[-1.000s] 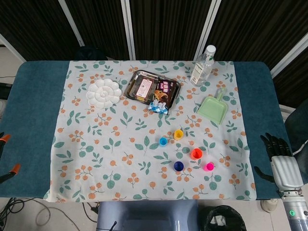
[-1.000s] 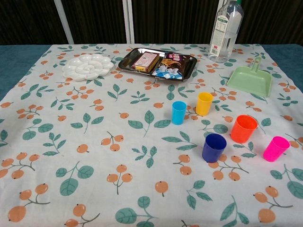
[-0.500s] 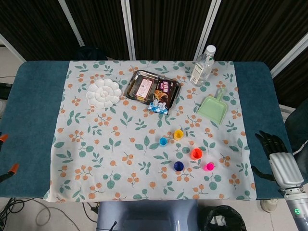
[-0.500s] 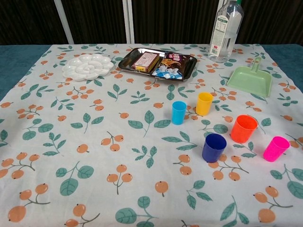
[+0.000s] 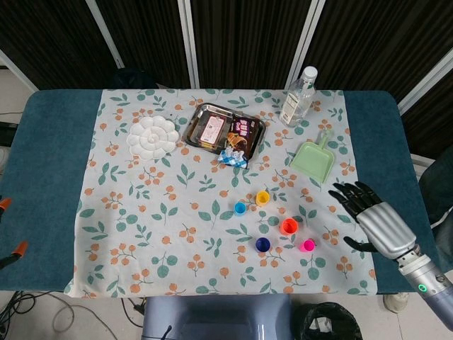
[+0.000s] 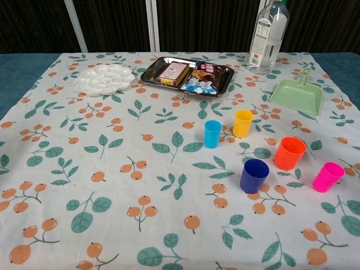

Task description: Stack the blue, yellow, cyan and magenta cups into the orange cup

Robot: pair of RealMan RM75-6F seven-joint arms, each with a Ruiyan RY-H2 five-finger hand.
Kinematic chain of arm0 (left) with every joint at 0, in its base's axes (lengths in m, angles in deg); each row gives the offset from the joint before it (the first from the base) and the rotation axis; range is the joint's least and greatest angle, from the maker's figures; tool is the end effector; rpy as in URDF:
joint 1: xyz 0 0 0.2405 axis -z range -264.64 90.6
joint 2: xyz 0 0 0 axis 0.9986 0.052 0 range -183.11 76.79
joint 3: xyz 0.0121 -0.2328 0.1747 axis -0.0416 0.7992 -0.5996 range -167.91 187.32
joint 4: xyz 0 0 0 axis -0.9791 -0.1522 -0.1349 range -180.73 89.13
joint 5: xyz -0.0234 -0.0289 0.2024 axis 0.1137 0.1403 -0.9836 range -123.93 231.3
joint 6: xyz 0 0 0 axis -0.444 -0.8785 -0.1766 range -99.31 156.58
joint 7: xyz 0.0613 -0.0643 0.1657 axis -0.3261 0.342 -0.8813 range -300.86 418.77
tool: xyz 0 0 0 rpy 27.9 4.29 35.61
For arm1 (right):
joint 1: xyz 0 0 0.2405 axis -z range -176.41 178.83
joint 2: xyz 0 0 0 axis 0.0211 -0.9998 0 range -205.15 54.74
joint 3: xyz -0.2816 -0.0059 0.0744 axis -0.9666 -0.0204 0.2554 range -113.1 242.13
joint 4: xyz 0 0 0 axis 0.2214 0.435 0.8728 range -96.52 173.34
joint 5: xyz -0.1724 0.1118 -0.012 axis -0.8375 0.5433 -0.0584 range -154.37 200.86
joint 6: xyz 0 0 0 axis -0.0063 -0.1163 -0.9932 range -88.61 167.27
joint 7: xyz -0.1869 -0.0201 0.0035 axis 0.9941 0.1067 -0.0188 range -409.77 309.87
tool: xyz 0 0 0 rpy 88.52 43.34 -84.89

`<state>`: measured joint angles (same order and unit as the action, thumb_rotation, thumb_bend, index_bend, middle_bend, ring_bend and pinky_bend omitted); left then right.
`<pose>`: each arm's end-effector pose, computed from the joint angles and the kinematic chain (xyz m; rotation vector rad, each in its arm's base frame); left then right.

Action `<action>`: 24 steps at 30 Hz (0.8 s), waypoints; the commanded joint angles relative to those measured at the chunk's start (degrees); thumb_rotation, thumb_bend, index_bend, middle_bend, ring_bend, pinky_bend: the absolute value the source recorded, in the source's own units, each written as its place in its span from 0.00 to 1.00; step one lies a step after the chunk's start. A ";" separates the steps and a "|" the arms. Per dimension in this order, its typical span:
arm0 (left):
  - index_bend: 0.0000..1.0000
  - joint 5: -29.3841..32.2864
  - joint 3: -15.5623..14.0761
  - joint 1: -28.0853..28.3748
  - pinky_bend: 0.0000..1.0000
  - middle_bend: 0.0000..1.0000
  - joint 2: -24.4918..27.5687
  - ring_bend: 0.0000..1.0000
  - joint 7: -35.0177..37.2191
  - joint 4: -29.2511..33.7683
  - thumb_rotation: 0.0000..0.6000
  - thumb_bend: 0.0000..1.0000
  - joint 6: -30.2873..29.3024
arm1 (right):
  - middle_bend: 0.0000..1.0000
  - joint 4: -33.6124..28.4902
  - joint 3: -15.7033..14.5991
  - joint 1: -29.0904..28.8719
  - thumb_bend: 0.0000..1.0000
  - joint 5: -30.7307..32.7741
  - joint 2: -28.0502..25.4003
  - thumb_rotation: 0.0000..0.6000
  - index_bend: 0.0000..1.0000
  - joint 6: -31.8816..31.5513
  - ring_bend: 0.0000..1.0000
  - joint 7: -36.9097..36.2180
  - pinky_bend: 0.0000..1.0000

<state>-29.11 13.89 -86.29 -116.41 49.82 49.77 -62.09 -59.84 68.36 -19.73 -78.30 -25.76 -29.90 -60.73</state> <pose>-0.3467 0.2054 0.2031 -1.2709 -0.7952 -0.7995 -0.2398 -0.2947 0.1901 1.9156 -0.7834 0.9900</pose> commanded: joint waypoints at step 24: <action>0.15 1.10 0.23 -0.12 0.00 0.10 -0.03 0.00 0.52 0.09 1.00 0.19 0.54 | 0.00 -14.33 2.58 -9.33 0.31 13.33 13.50 1.00 0.25 17.10 0.05 31.35 0.06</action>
<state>-28.01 14.12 -86.40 -116.44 50.33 49.86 -61.55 -73.82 70.66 -28.41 -65.93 -13.21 -13.62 -30.50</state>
